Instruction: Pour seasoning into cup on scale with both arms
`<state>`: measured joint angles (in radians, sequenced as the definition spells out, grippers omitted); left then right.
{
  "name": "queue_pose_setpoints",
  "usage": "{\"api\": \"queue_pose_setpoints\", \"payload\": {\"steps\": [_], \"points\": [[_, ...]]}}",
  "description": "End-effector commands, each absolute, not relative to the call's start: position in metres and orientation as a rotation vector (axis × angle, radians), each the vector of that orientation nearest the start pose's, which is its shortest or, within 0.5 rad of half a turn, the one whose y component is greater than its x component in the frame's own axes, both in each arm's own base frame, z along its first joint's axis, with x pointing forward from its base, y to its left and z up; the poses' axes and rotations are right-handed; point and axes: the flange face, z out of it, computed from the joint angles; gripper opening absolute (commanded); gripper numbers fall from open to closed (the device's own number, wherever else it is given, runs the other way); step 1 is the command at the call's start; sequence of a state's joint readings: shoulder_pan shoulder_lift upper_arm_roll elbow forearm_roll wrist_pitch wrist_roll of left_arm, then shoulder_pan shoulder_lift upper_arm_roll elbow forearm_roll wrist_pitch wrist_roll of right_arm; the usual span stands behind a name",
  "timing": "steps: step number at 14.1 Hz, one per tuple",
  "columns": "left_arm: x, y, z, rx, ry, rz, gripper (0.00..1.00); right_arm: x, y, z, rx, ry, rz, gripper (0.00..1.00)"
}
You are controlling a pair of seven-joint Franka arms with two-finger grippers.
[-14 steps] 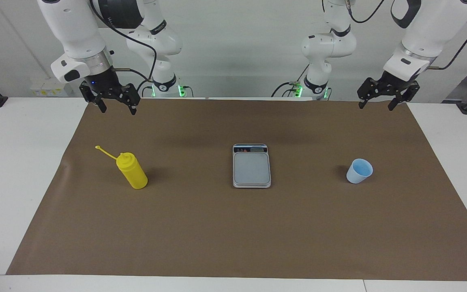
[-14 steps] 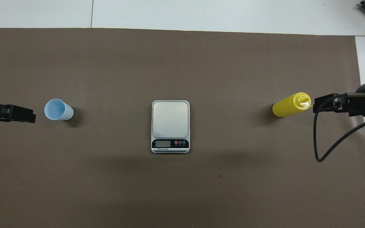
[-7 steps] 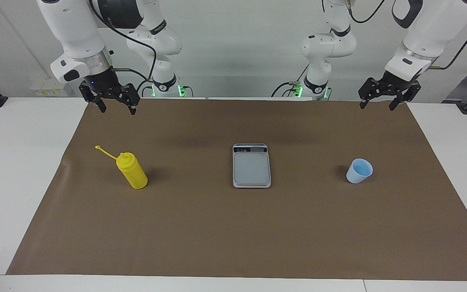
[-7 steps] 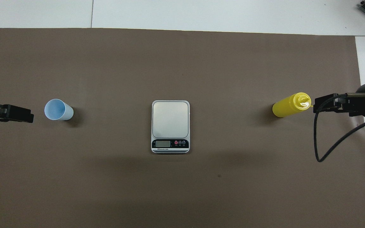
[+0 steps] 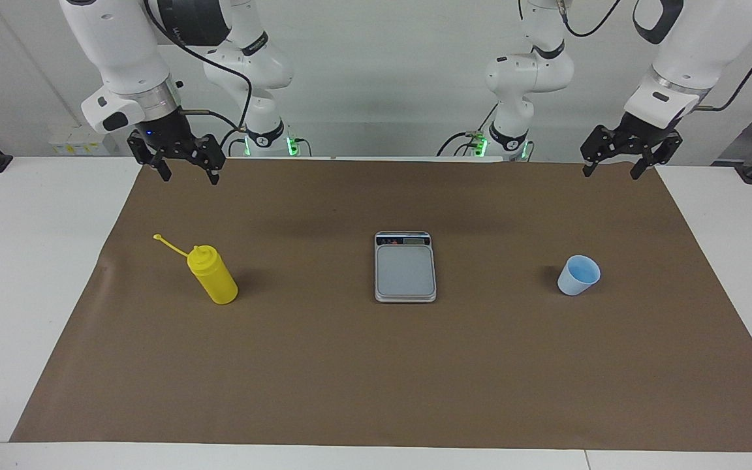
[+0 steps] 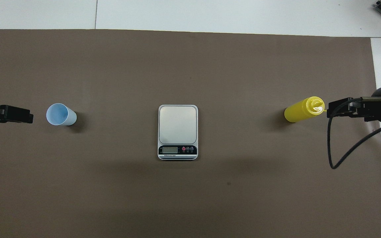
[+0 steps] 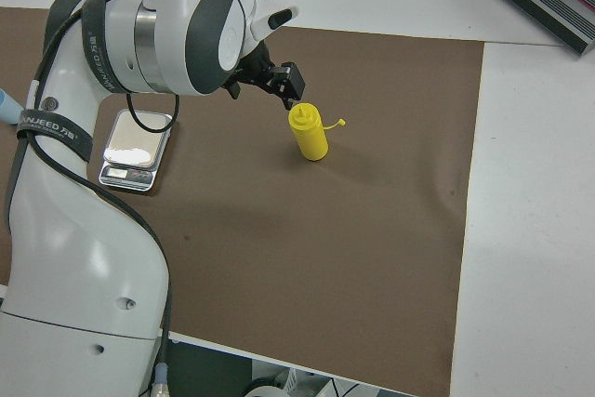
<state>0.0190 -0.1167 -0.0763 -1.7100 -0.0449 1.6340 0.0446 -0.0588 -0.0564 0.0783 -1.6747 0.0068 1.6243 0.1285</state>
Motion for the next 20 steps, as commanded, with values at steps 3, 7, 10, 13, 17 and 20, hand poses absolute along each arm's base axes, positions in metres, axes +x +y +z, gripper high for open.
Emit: {"api": "queue_pose_setpoints", "payload": {"steps": [3, 7, 10, 13, 17, 20], "points": [[0.564, -0.030, 0.594, -3.180, 0.129, -0.127, 1.00, 0.537, 0.011, 0.611, -3.121, 0.198, 0.002, 1.00], [0.600, -0.012, 0.532, -3.190, -0.031, -0.116, 1.00, 0.537, 0.011, 0.611, -3.121, 0.198, 0.002, 1.00], [0.606, -0.008, 0.474, -3.189, -0.113, -0.127, 1.00, 0.537, 0.011, 0.611, -3.121, 0.198, 0.002, 1.00], [0.596, 0.011, 0.445, -3.180, -0.188, -0.162, 1.00, 0.537, 0.012, 0.612, -3.121, 0.196, 0.000, 1.00], [0.572, 0.041, 0.416, -3.164, -0.288, -0.163, 1.00, 0.537, 0.011, 0.611, -3.121, 0.198, 0.002, 1.00], [0.562, 0.038, 0.390, -3.159, -0.345, -0.162, 1.00, 0.537, 0.011, 0.611, -3.121, 0.198, 0.002, 1.00]]}}
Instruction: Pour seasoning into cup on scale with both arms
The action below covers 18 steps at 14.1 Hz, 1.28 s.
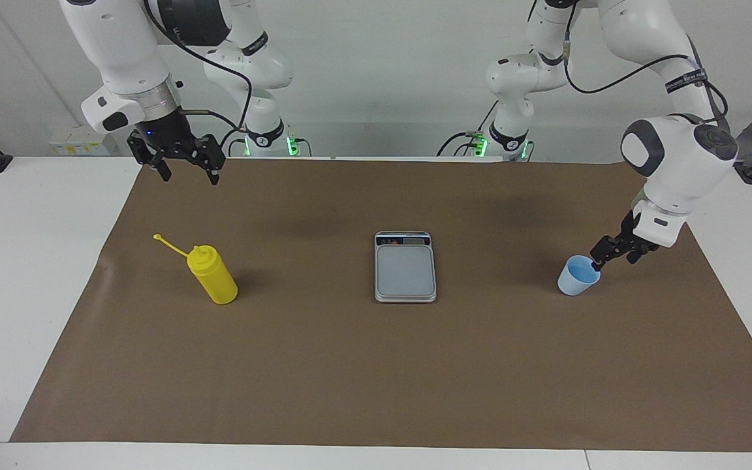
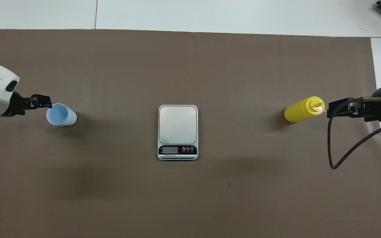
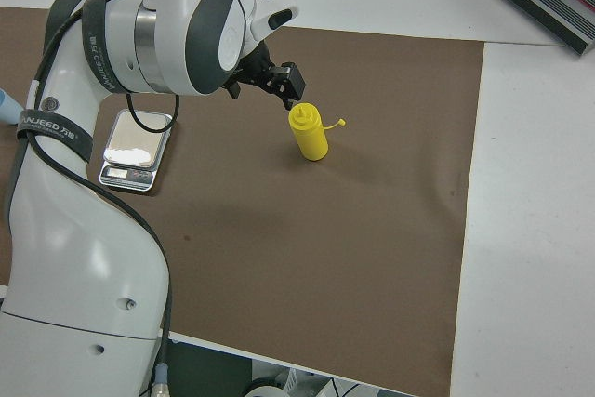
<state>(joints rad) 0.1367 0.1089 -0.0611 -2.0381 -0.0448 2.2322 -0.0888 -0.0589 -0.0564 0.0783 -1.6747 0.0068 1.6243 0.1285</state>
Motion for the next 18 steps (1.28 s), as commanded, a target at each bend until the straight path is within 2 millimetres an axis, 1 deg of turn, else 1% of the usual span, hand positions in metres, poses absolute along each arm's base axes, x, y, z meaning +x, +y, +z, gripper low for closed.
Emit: {"api": "queue_pose_setpoints", "payload": {"steps": [1, 3, 4, 6, 7, 10, 14, 16, 17, 18], "points": [[0.561, 0.040, 0.389, -3.158, -0.348, -0.160, 1.00, 0.537, 0.011, 0.612, -3.121, 0.198, 0.002, 1.00], [0.557, 0.040, 0.381, -3.158, -0.351, -0.145, 1.00, 0.537, 0.011, 0.612, -3.121, 0.198, 0.000, 1.00], [0.553, 0.039, 0.374, -3.157, -0.352, -0.142, 1.00, 0.537, 0.011, 0.611, -3.121, 0.198, 0.002, 1.00], [0.552, 0.033, 0.355, -3.158, -0.360, -0.144, 1.00, 0.537, 0.011, 0.611, -3.121, 0.198, 0.002, 1.00], [0.552, 0.032, 0.350, -3.159, -0.360, -0.132, 1.00, 0.537, 0.011, 0.611, -3.121, 0.198, 0.002, 1.00], [0.552, 0.031, 0.340, -3.159, -0.352, -0.113, 1.00, 0.537, 0.011, 0.611, -3.121, 0.198, 0.002, 1.00], [0.554, 0.031, 0.336, -3.161, -0.352, -0.122, 1.00, 0.537, 0.011, 0.611, -3.121, 0.198, 0.002, 1.00], [0.555, 0.031, 0.337, -3.161, -0.345, -0.117, 0.56, 0.537, 0.011, 0.611, -3.121, 0.198, 0.002, 1.00], [0.555, 0.031, 0.338, -3.161, -0.340, -0.115, 0.32, 0.537, 0.011, 0.611, -3.121, 0.198, 0.002, 1.00], [0.555, 0.031, 0.338, -3.162, -0.331, -0.113, 0.12, 0.537, 0.011, 0.611, -3.121, 0.198, 0.002, 1.00]]}}
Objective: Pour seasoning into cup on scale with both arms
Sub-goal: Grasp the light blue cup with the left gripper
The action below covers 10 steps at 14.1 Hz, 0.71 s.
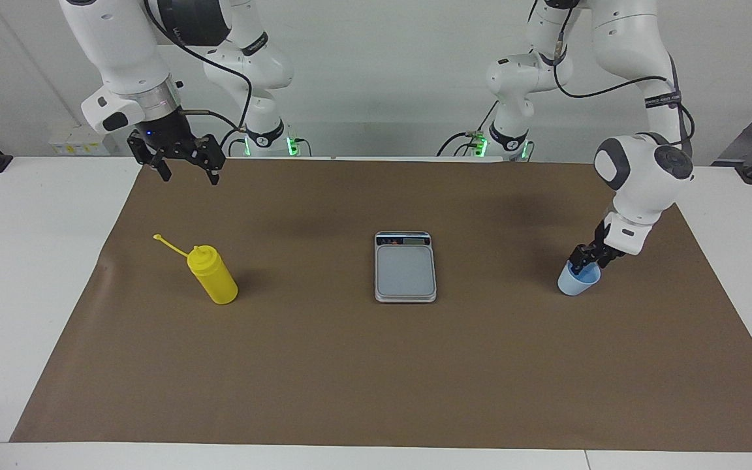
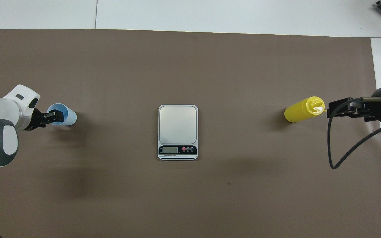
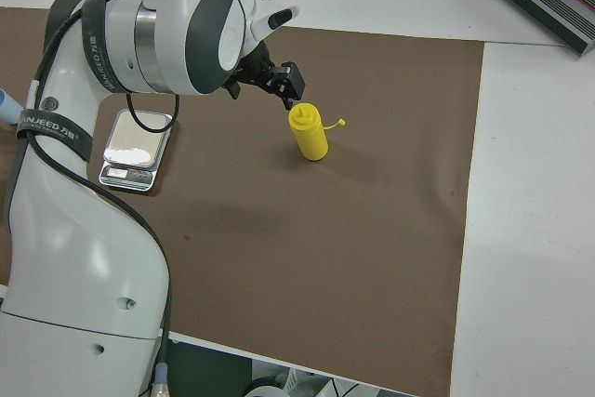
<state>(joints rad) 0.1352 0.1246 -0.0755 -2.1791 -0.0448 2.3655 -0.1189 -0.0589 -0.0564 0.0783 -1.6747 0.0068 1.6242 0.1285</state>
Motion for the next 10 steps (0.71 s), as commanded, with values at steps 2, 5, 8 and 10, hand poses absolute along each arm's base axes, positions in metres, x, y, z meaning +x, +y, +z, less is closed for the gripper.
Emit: {"api": "queue_pose_setpoints", "payload": {"steps": [2, 5, 8, 10], "points": [[0.557, 0.031, 0.340, -3.165, -0.297, -0.118, 0.00, 0.537, 0.011, 0.611, -3.121, 0.198, 0.002, 1.00], [0.574, 0.032, 0.357, -3.172, -0.245, -0.044, 0.00, 0.537, 0.011, 0.612, -3.121, 0.198, 0.002, 1.00], [0.597, 0.031, 0.408, -3.164, -0.209, -0.015, 0.00, 0.537, 0.011, 0.611, -3.121, 0.198, 0.002, 1.00], [0.604, 0.028, 0.435, -3.166, -0.200, 0.007, 0.00, 0.537, 0.012, 0.611, -3.121, 0.196, 0.004, 1.00]]}}
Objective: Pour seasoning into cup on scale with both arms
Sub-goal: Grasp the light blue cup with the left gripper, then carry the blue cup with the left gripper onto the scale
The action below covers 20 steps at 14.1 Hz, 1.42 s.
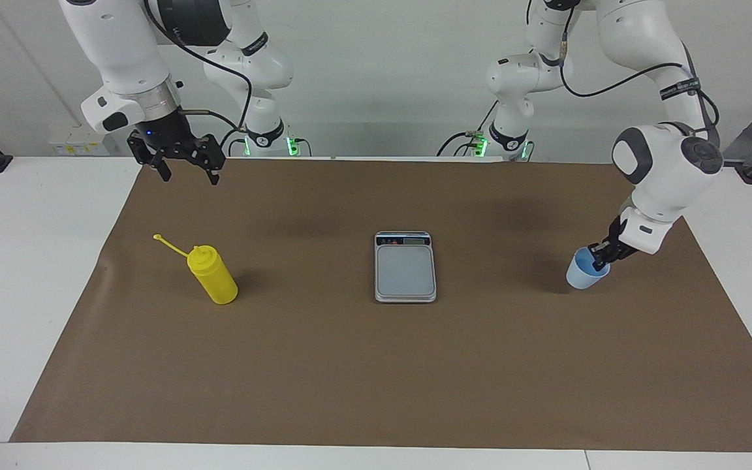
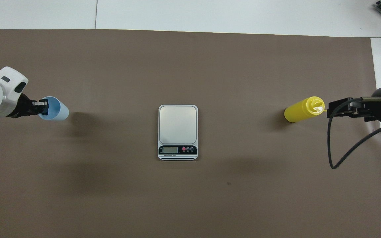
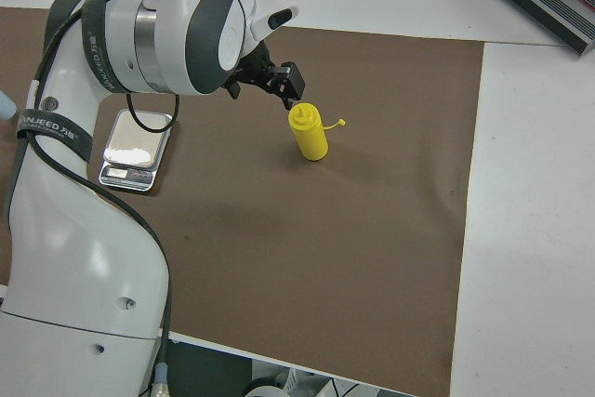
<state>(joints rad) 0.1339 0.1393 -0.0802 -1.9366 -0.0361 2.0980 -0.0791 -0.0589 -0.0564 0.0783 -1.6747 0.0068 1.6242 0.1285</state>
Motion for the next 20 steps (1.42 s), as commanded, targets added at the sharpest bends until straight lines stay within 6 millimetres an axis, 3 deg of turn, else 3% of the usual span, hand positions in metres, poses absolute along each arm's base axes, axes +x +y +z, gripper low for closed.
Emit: {"api": "queue_pose_setpoints", "payload": {"steps": [1, 4, 6, 10, 12, 15, 18, 20], "points": [[0.607, 0.016, 0.448, -3.172, -0.170, 0.022, 0.00, 0.537, 0.011, 0.611, -3.121, 0.198, 0.002, 1.00], [0.614, -0.028, 0.477, -3.176, -0.097, 0.045, 0.00, 0.537, 0.011, 0.612, -3.121, 0.198, 0.000, 1.00], [0.618, -0.070, 0.485, -3.171, -0.108, 0.041, 0.00, 0.537, 0.011, 0.612, -3.121, 0.198, 0.000, 1.00], [0.606, -0.163, 0.488, -3.183, -0.075, -0.019, 0.00, 0.537, 0.011, 0.611, -3.121, 0.198, 0.002, 1.00], [0.595, -0.204, 0.481, -3.193, -0.060, -0.051, 0.00, 0.537, 0.012, 0.611, -3.121, 0.196, 0.002, 1.00], [0.582, -0.249, 0.476, -3.209, -0.060, -0.078, 0.00, 0.537, 0.011, 0.611, -3.121, 0.198, 0.002, 1.00], [0.567, -0.307, 0.451, -3.219, -0.077, -0.085, 0.00, 0.537, 0.011, 0.611, -3.121, 0.198, 0.002, 1.00], [0.557, -0.331, 0.435, -3.213, -0.064, -0.062, 0.00, 0.537, 0.011, 0.612, -3.121, 0.198, 0.000, 1.00]]}}
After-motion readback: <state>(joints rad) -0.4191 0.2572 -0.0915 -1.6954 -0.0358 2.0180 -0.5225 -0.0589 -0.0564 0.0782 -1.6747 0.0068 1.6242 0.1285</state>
